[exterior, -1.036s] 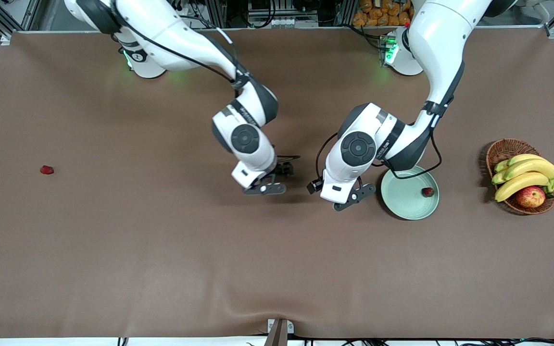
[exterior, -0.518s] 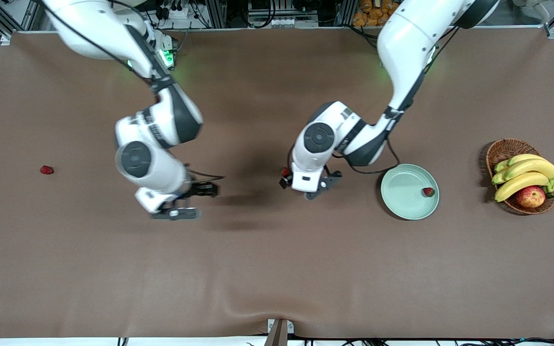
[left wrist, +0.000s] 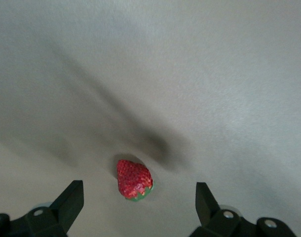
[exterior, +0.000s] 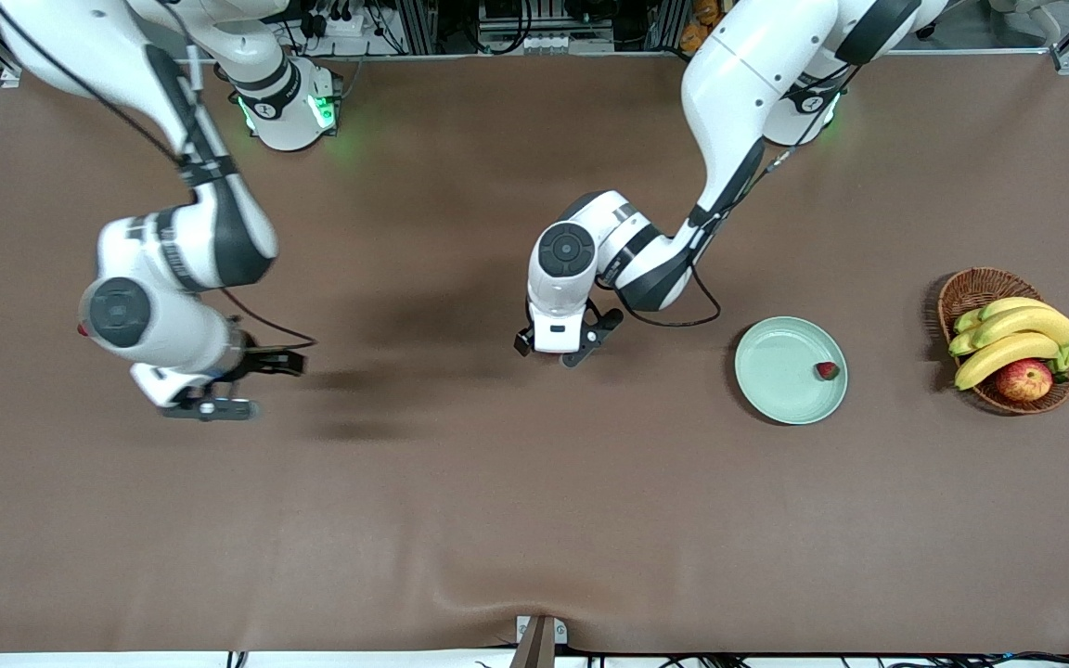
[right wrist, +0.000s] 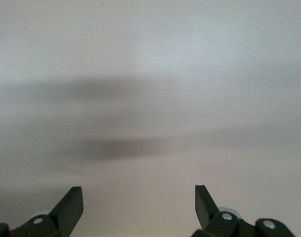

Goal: Collect all strawberries into plate
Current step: 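Carry the strawberry toward the plate while the right gripper reaches the third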

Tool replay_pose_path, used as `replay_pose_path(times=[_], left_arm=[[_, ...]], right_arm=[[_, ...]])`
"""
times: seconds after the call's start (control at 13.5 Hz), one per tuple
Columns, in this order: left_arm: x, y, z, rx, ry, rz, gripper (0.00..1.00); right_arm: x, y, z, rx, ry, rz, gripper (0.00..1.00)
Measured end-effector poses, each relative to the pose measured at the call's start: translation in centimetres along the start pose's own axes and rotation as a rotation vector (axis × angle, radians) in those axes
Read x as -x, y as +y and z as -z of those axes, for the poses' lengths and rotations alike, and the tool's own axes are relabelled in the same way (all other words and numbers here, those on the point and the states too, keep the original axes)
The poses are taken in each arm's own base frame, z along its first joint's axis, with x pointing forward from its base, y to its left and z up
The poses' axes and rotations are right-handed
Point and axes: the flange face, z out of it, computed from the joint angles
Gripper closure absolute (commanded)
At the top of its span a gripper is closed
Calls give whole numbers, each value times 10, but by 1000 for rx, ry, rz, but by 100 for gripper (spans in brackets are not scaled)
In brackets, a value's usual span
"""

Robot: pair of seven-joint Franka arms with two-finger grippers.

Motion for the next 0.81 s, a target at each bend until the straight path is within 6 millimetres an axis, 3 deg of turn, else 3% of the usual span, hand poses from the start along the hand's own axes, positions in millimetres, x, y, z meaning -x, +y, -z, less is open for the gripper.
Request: replay_pose_path(times=[0.15,0.22,0.37,0.52,0.59,0.81], left_arm=[[1,-1,-10,-9,0,-1,14],[1,-2,-13,-14,-1,0,22],[1,-3,-19,-19,-2,0,48],[1,-3,-21,-19,-1,-3,86],[1,-3,-21,-19,-1,-4,100],[-1,-1,-18,-10,23,-28,100]], right_arm=[[1,65,-6,-12,-26,18,0],[3,89,-8,-14,-39,21,0],[9,129,-11,10,-60,17,0],[16,174,-14,11,-71,22,0],[21,199,-16,4,-73,28,0],[44,273,-26,-22,-84,22,0]])
